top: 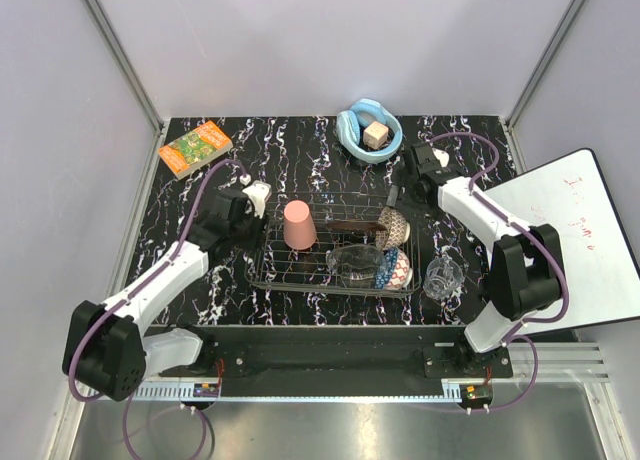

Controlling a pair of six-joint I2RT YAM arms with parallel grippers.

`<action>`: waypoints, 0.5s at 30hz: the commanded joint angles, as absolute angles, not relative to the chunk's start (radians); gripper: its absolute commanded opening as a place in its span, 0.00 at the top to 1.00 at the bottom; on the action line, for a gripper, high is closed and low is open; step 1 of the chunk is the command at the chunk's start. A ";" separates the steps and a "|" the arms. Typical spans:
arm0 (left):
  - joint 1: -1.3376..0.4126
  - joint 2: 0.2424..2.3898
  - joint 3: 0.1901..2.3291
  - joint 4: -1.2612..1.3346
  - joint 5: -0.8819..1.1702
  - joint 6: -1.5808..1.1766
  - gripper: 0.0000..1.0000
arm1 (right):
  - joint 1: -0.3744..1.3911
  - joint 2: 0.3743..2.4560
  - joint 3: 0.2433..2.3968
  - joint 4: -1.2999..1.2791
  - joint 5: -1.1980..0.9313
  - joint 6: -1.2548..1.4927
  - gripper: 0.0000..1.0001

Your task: Load the mixed dishes into the dish rack

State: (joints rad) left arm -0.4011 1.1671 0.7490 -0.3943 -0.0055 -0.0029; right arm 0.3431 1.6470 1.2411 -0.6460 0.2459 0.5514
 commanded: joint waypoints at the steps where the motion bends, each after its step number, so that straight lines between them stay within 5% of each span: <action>1: -0.405 1.190 0.735 -0.305 -0.043 0.023 0.55 | 0.307 1.606 1.220 -0.637 0.385 0.519 0.00; 15: -0.400 1.289 0.712 -0.196 -0.141 0.028 0.62 | 0.276 1.637 1.290 -0.623 0.321 0.535 0.00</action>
State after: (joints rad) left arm -0.4034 1.2781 0.7193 -0.2836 -0.0715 0.0113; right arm 0.2966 1.6325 1.2179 -0.6659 0.3061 0.5312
